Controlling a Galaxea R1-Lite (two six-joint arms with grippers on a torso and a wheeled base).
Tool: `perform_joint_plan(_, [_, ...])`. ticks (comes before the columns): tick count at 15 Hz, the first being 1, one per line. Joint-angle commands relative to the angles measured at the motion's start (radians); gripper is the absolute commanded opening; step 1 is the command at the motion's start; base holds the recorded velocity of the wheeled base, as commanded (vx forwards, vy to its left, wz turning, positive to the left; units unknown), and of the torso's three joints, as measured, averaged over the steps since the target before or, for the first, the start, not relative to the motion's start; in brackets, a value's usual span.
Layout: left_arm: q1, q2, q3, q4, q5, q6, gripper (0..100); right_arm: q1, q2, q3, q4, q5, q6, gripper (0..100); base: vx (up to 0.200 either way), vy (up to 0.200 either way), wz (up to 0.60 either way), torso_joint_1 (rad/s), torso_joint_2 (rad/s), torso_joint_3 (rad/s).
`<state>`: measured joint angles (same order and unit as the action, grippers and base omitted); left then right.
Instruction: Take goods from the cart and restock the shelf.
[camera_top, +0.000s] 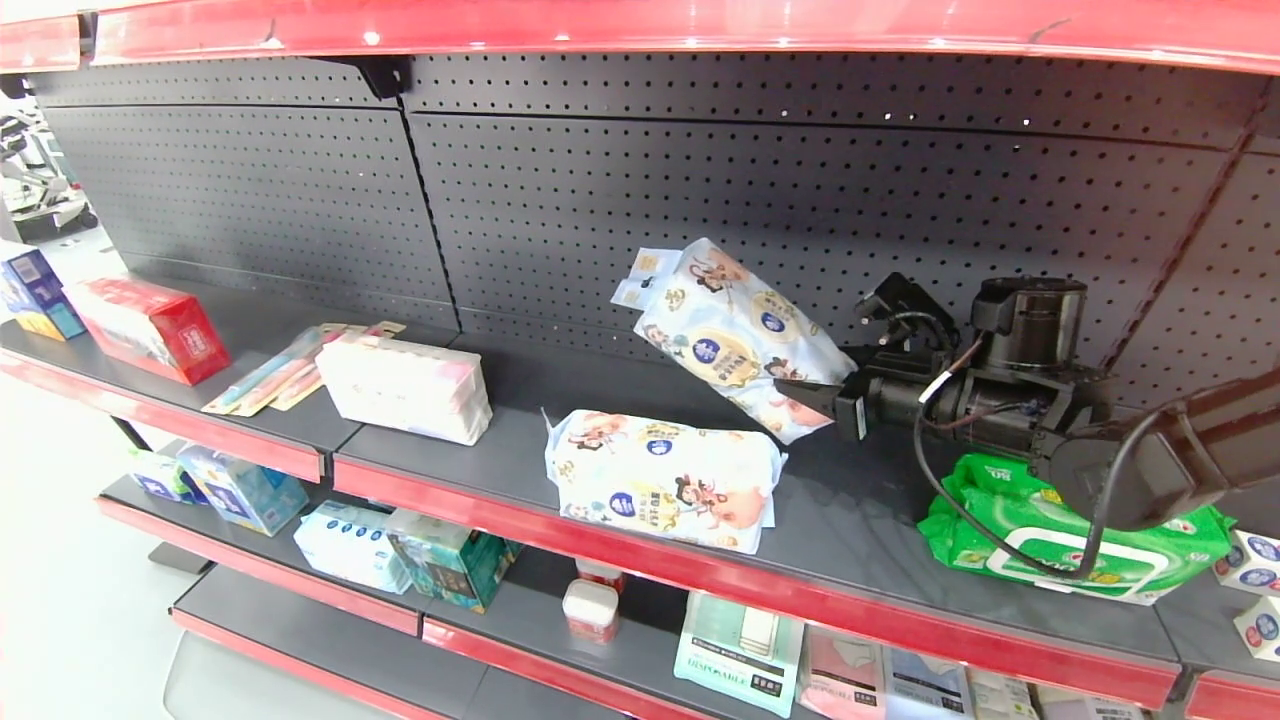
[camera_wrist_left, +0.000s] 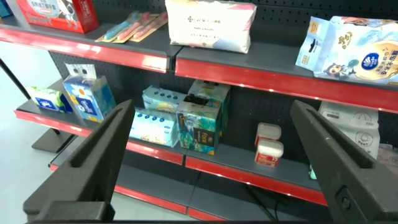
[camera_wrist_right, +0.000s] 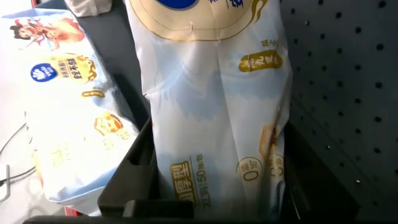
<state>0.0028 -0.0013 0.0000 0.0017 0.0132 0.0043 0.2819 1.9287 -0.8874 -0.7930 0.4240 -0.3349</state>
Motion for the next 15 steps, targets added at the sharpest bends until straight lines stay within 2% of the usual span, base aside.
perform_joint_plan(1, [0.000, 0.001, 0.000, 0.000, 0.001, 0.000, 100, 0.002, 0.010, 0.001, 0.000, 0.001, 0.002, 0, 0.000, 0.000, 0.00, 0.000, 0.00, 0.000])
perform_joint_plan(6, [0.000, 0.001, 0.000, 0.000, 0.001, 0.000, 100, 0.003, -0.001, 0.053, 0.003, 0.001, 0.005, 0, 0.000, 0.000, 0.00, 0.000, 0.00, 0.000])
perform_joint_plan(10, [0.000, 0.001, 0.000, 0.000, 0.001, 0.000, 100, 0.034, -0.007, 0.081, 0.003, -0.004, 0.085, 0, 0.000, 0.000, 0.00, 0.000, 0.00, 0.000])
perform_joint_plan(15, [0.000, 0.001, 0.000, 0.000, 0.001, 0.000, 100, 0.046, -0.011, 0.101, 0.003, -0.004, 0.086, 0, 0.000, 0.000, 0.00, 0.000, 0.00, 0.000])
